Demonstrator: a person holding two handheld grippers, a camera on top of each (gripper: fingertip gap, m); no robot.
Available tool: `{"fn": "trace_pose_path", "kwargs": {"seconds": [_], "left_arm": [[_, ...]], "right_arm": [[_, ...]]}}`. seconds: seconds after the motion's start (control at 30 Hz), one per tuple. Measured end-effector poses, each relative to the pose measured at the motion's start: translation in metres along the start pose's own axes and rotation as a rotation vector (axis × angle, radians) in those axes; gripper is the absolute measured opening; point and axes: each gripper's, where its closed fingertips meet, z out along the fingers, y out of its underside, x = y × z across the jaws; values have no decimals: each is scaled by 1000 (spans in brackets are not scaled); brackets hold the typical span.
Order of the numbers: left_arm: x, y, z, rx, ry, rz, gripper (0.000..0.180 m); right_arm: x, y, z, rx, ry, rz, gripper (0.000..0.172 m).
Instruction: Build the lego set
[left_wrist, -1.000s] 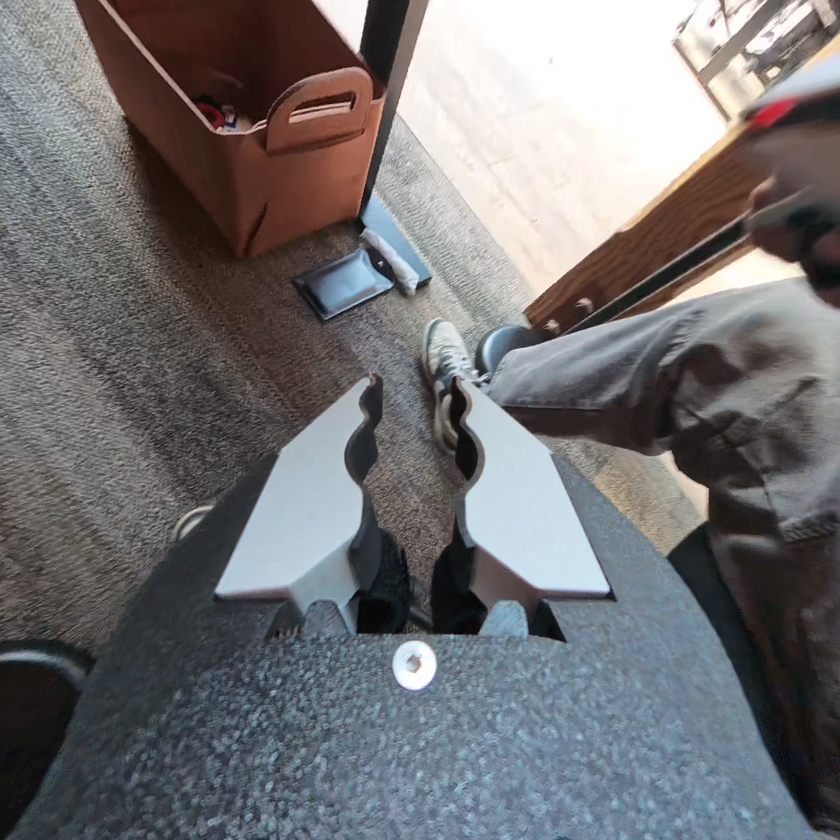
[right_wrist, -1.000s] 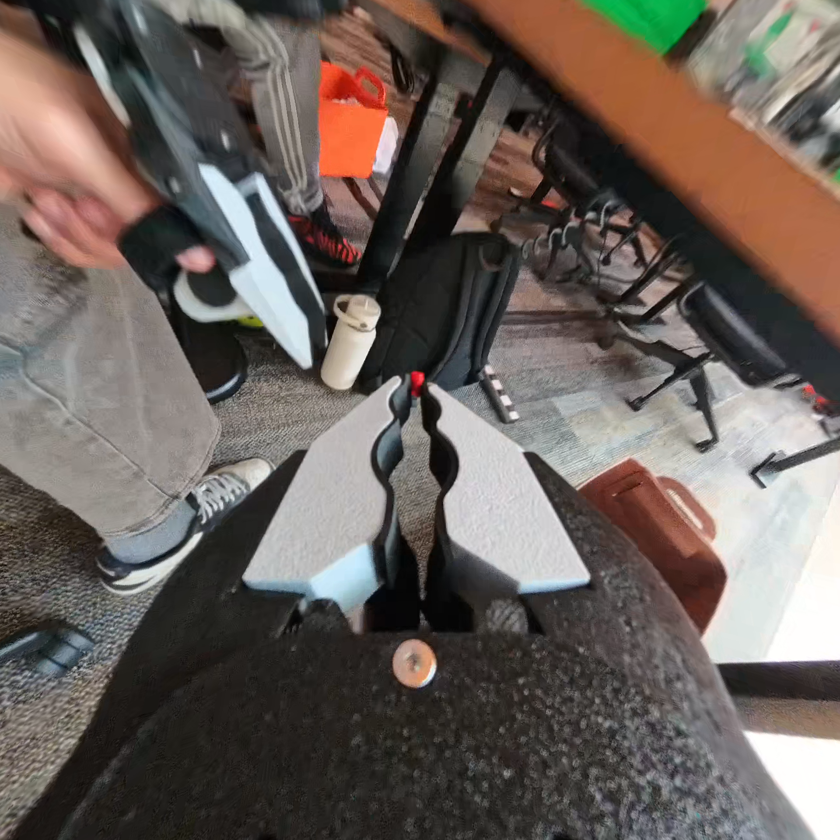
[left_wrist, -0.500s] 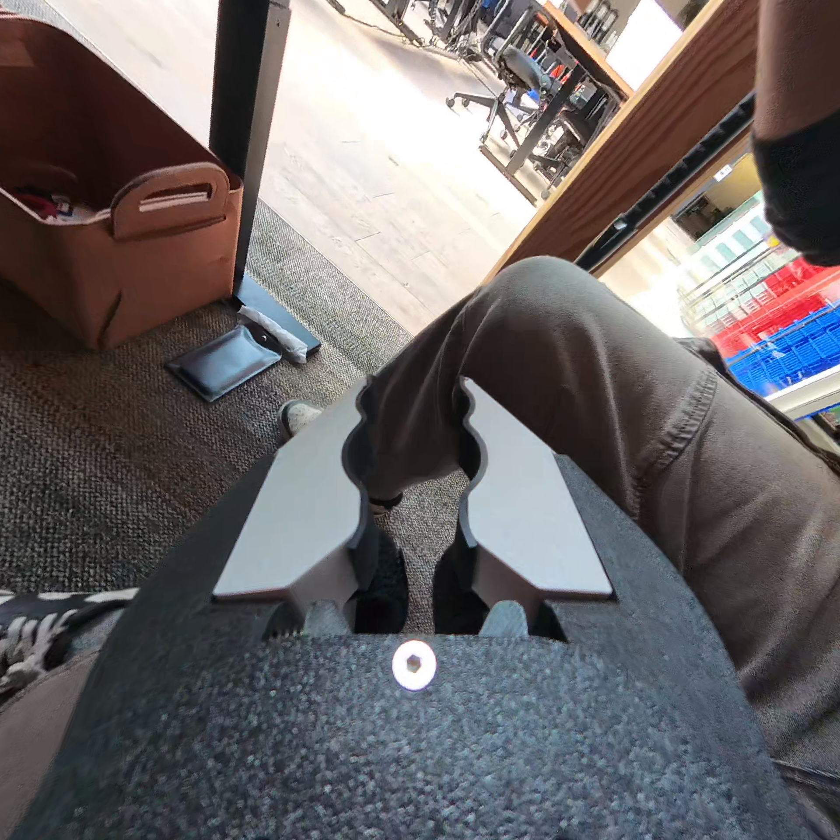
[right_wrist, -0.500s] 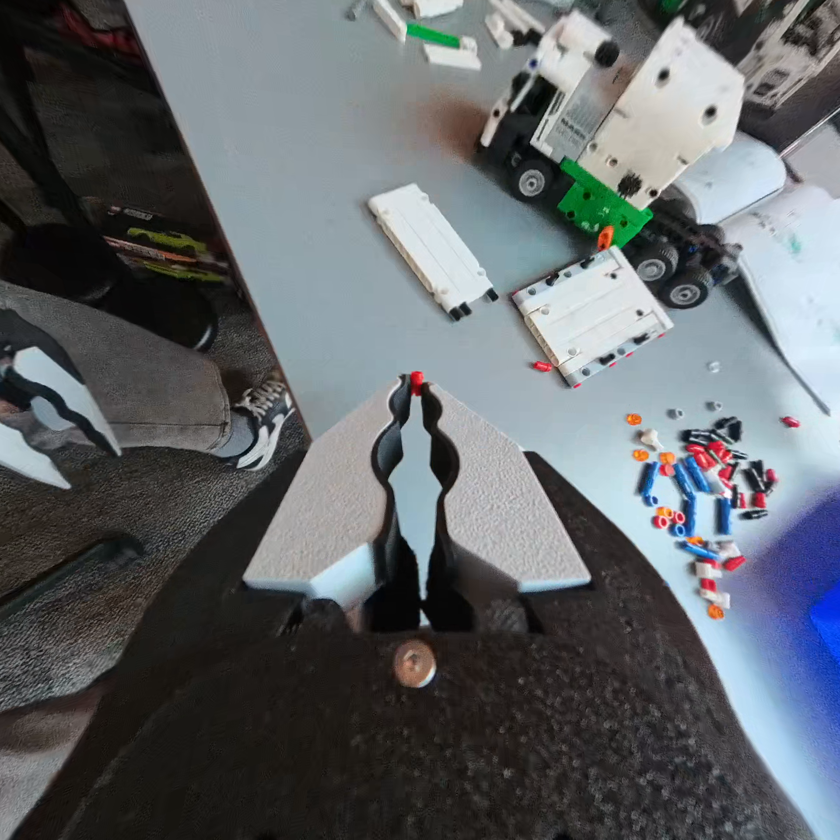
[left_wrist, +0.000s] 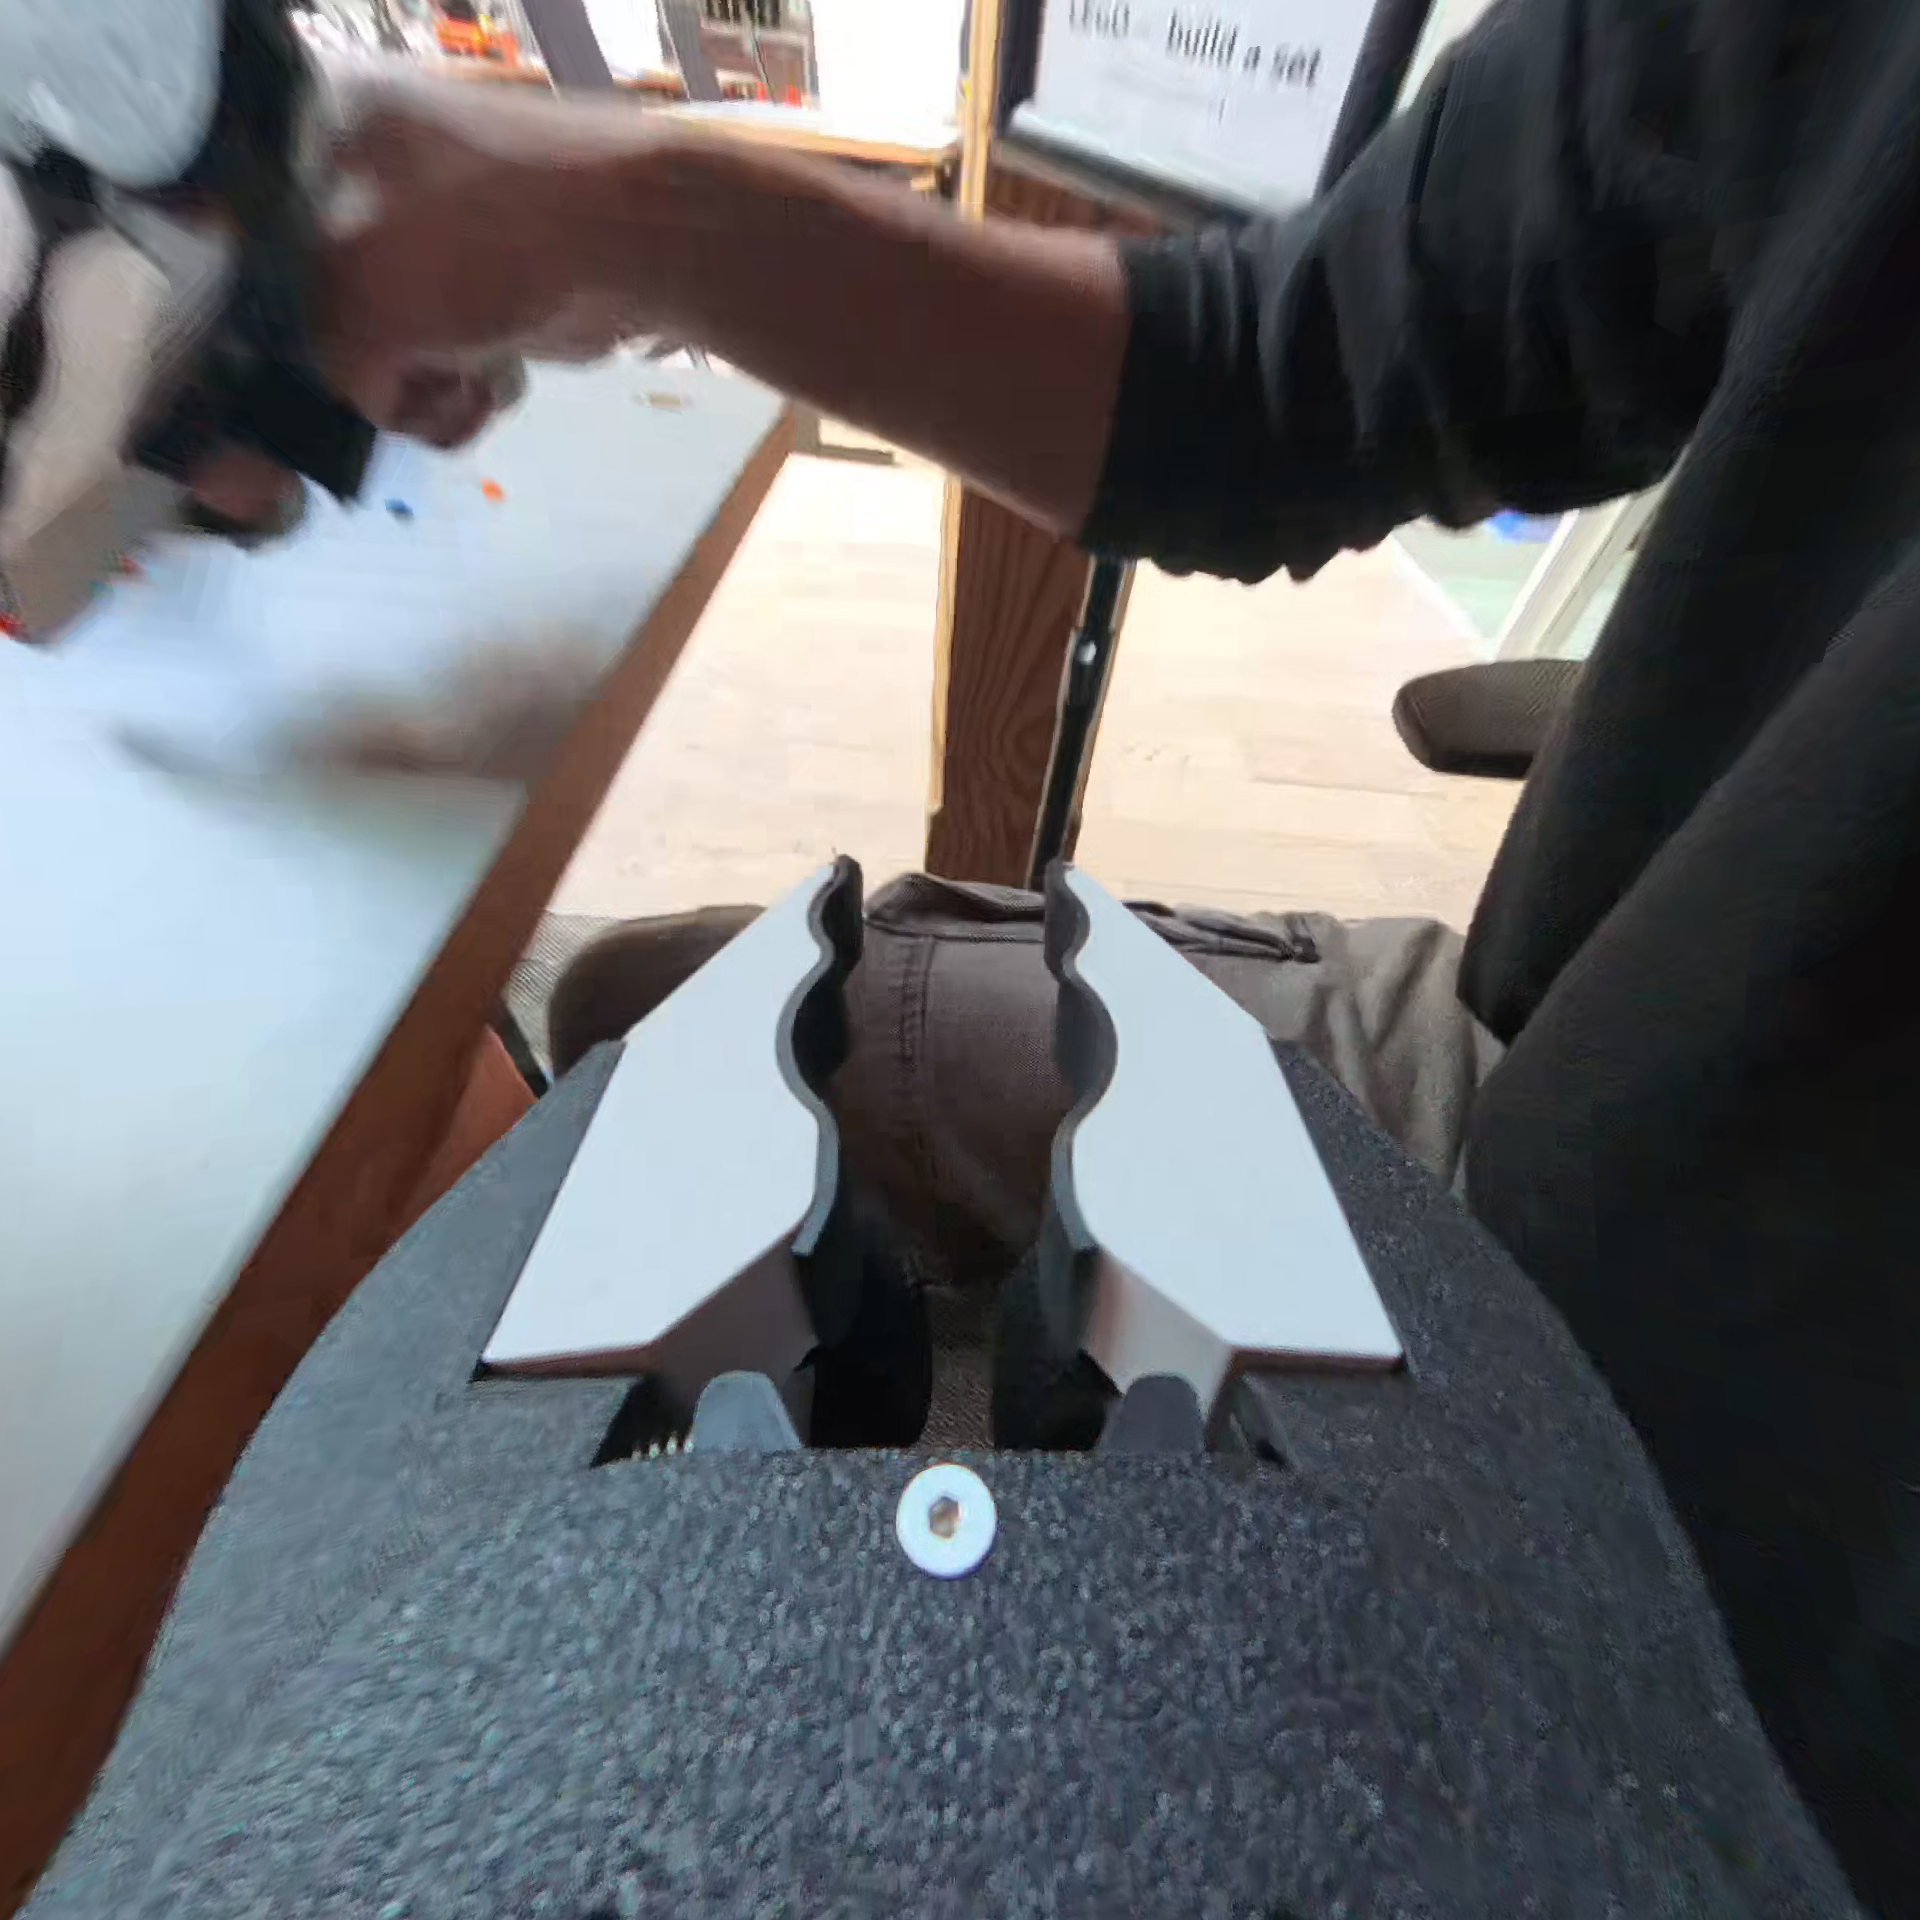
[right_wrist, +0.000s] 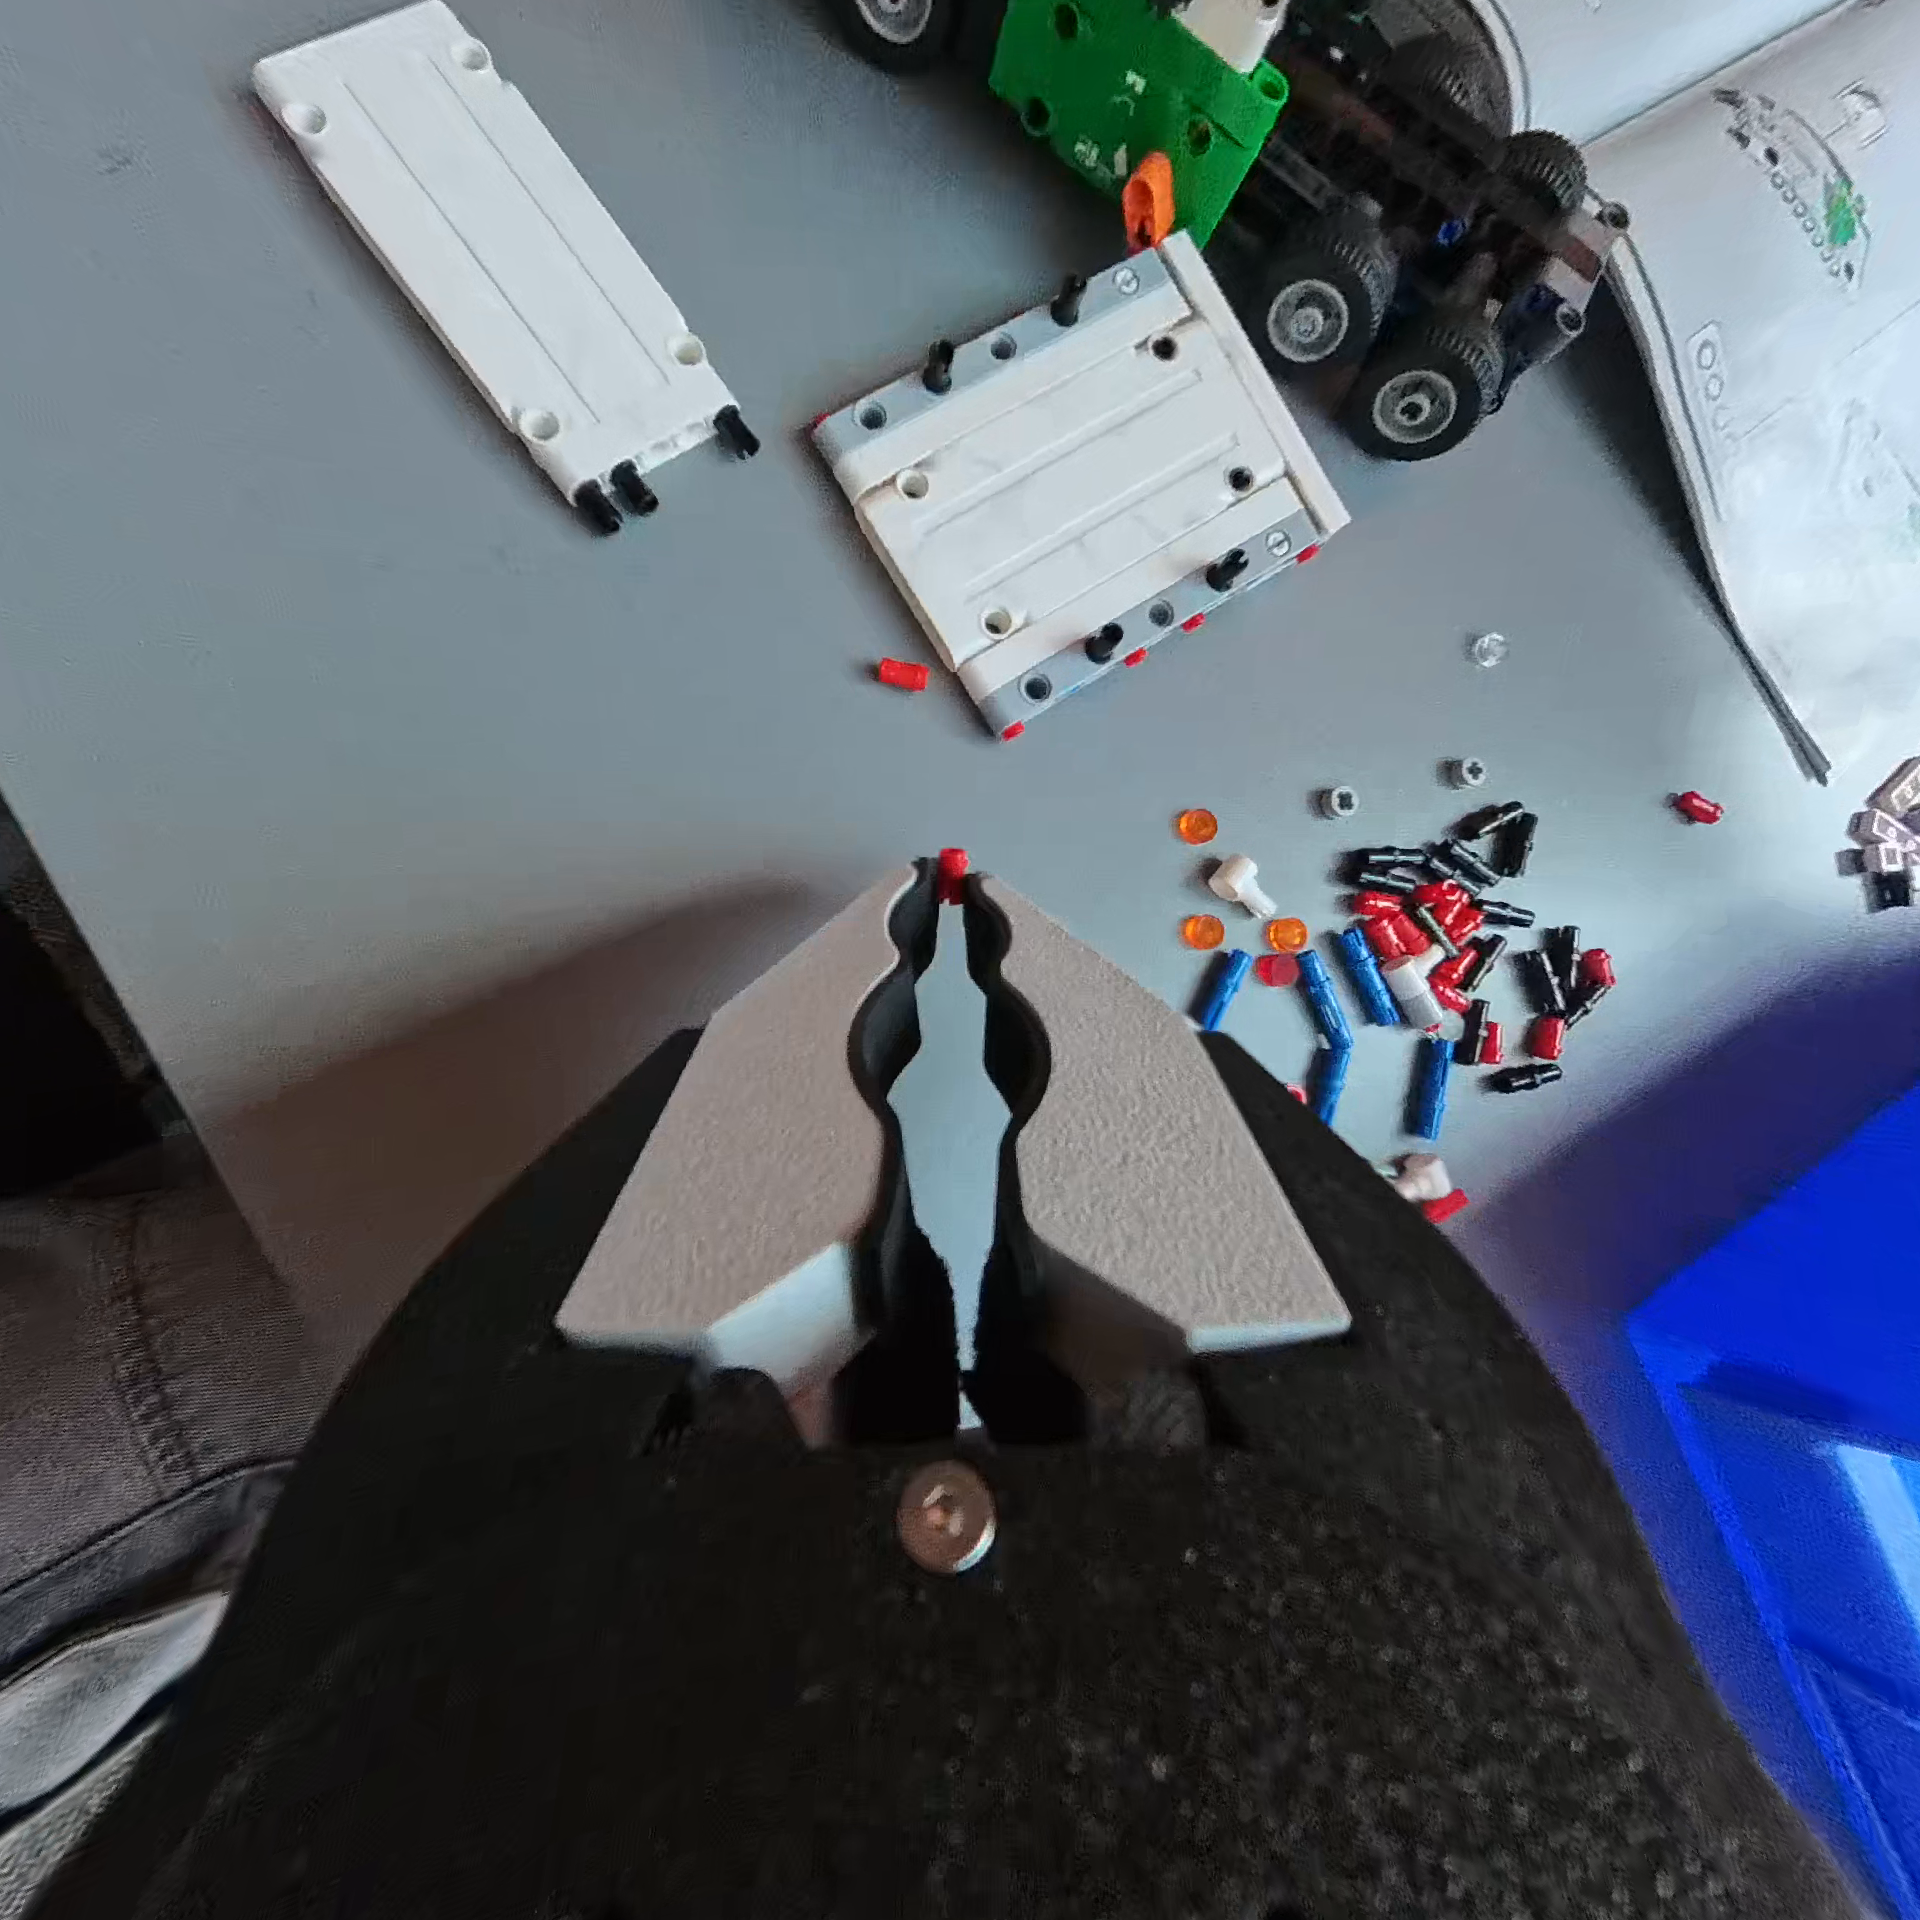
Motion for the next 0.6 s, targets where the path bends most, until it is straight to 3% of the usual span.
{"fn": "trace_pose_path", "kwargs": {"seconds": [0.1, 0.17, 0.33, 0.5, 0.6], "left_arm": [[-36, -57, -37, 45, -72, 84, 34], [-72, -70, -56, -1, -155, 118, 34], [-168, -63, -85, -135, -454, 175, 37], [-217, -57, -72, -225, -517, 190, 41], [-222, -57, -50, -235, -434, 133, 42]], "right_arm": [[4, 8, 2, -8, -5, 11, 3], [4, 12, 4, 5, 5, 12, 3], [1, 12, 9, 150, 41, 55, 3], [1, 12, 8, 174, 74, 22, 3], [0, 13, 9, 172, 21, 67, 3]]}}
